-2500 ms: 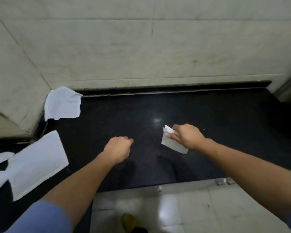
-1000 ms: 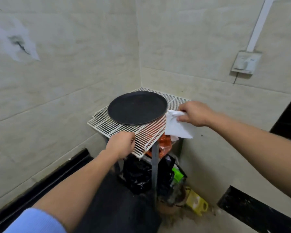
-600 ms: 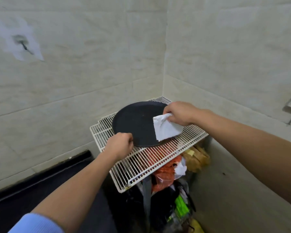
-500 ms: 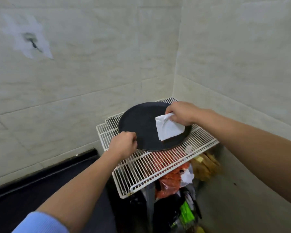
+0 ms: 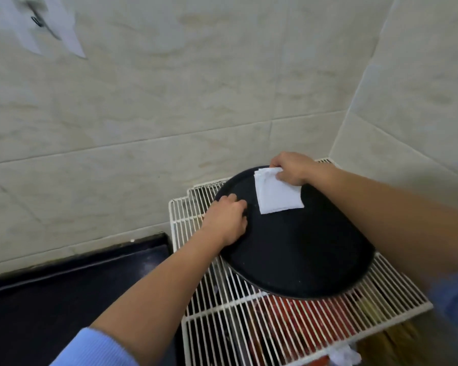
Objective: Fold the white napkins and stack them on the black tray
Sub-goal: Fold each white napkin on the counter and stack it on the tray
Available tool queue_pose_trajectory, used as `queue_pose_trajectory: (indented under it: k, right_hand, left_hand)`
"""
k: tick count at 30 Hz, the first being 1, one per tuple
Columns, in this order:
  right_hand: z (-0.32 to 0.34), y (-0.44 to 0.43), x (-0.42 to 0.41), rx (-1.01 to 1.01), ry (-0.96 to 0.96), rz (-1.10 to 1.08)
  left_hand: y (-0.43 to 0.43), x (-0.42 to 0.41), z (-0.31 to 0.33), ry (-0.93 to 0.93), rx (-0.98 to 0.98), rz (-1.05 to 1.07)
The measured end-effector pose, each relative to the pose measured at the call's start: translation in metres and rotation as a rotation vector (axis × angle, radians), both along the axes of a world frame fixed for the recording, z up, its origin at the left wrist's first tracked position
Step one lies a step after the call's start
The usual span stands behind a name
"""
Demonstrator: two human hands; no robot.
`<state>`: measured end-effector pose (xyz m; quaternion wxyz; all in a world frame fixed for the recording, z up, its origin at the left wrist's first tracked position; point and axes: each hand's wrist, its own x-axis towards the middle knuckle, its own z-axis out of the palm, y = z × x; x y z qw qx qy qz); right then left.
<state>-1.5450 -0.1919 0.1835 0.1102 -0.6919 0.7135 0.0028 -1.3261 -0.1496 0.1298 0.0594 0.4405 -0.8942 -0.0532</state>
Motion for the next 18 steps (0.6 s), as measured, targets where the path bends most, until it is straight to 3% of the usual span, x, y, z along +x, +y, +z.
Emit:
queue_pose_trajectory:
  k: [6,9,11,14,18]
  right_hand:
    - [-0.043,-0.038,-0.009,-0.045,0.053,-0.025]
    - [-0.062,-0.03,-0.007,-0.297,0.195,0.042]
    - [-0.079,-0.017,-0.001,-0.382,0.109,0.097]
    - [-0.098,-0.002,0.006,-0.3,-0.023,0.102]
    - [-0.098,0.001,0.003,-0.19,0.005,0.111]
  left_hand:
    - [-0.011,0.001,-0.025,0.072,-0.044,-0.003]
    - [-0.011,0.002,-0.031,0.118,-0.086,-0.013]
    - [-0.01,0.002,-0.034,0.131,-0.121,-0.016]
    - [-0.008,0.001,-0.037,0.12,-0.143,-0.005]
    - [0.002,0.0,-0.034,0.09,-0.087,0.023]
